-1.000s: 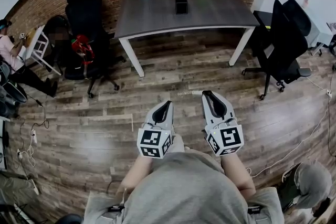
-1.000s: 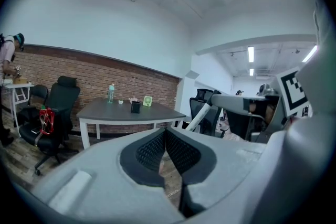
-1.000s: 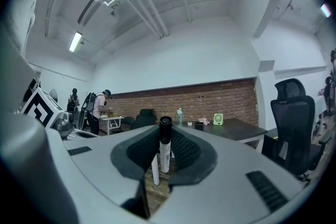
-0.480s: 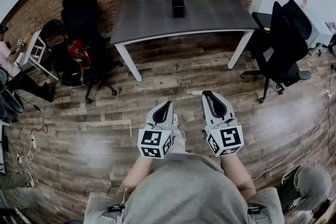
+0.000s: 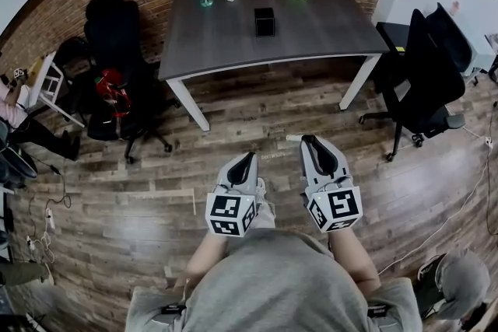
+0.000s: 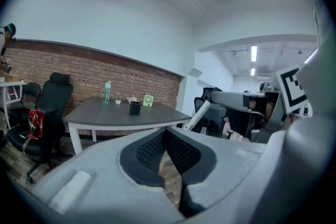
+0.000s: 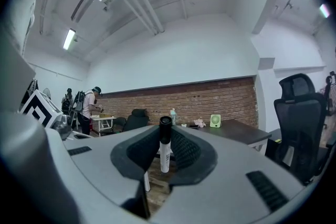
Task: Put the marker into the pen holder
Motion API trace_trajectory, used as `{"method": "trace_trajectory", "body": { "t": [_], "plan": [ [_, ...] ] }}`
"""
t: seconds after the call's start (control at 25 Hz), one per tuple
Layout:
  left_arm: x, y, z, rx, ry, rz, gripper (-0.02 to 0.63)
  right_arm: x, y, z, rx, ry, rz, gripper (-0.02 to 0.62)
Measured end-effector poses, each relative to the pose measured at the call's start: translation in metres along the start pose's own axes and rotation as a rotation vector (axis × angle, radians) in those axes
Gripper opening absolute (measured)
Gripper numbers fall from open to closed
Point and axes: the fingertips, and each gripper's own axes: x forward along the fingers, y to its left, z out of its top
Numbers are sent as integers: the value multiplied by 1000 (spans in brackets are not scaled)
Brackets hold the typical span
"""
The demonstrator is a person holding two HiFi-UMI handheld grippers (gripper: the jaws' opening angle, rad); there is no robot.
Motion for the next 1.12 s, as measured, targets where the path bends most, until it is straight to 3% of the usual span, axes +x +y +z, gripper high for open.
{"method": "trace_trajectory", "body": {
  "t": [1.12],
  "plan": [
    [190, 144, 80, 5, -10, -49, 18, 234, -68, 30, -34, -18, -48, 66]
  ]
}}
